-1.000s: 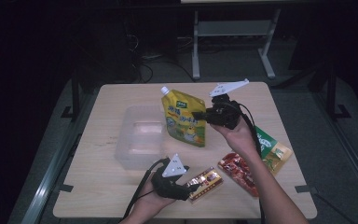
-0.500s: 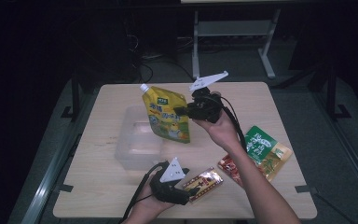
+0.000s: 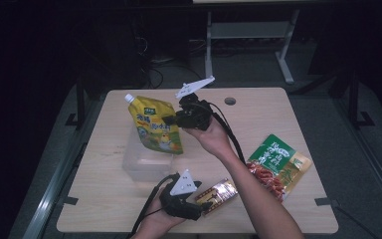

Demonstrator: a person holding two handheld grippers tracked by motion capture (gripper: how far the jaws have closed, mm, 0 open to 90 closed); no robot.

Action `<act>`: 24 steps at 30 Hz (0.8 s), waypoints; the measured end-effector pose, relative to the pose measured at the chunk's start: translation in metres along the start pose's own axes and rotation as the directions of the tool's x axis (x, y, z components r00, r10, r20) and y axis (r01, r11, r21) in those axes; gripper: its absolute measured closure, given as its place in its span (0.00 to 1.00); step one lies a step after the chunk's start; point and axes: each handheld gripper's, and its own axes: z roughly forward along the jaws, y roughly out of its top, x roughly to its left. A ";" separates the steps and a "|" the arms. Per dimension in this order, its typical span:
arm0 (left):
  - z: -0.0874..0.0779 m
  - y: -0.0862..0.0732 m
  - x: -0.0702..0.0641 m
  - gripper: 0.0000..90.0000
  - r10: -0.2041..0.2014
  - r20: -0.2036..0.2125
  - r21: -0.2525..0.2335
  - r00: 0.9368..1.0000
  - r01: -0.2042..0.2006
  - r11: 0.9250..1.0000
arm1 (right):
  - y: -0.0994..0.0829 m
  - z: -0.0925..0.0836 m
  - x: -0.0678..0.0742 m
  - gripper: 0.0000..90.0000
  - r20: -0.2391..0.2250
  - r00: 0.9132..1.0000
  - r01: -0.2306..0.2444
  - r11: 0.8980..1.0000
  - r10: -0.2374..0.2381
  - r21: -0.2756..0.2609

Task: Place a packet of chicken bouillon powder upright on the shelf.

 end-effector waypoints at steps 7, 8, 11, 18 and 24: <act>-0.001 -0.001 -0.001 0.34 0.001 0.002 -0.001 1.000 -0.001 1.000 | 0.001 0.015 0.002 1.00 -0.017 1.000 0.004 1.000 -0.004 0.009; -0.001 -0.002 -0.001 0.34 0.001 0.002 -0.001 1.000 -0.001 1.000 | 0.001 0.018 0.002 1.00 -0.020 1.000 0.004 1.000 -0.004 0.012; -0.002 -0.002 -0.001 0.34 0.003 0.001 -0.002 1.000 -0.003 1.000 | 0.001 0.022 0.001 1.00 -0.025 1.000 0.004 1.000 -0.003 0.014; -0.003 -0.004 -0.001 0.34 0.013 0.002 0.007 1.000 -0.013 1.000 | 0.000 0.035 0.002 1.00 -0.041 0.999 -0.007 1.000 0.008 0.020; -0.004 -0.004 -0.001 0.34 0.009 0.002 0.004 1.000 -0.009 1.000 | -0.001 0.042 0.002 1.00 -0.046 0.999 -0.004 1.000 0.005 0.024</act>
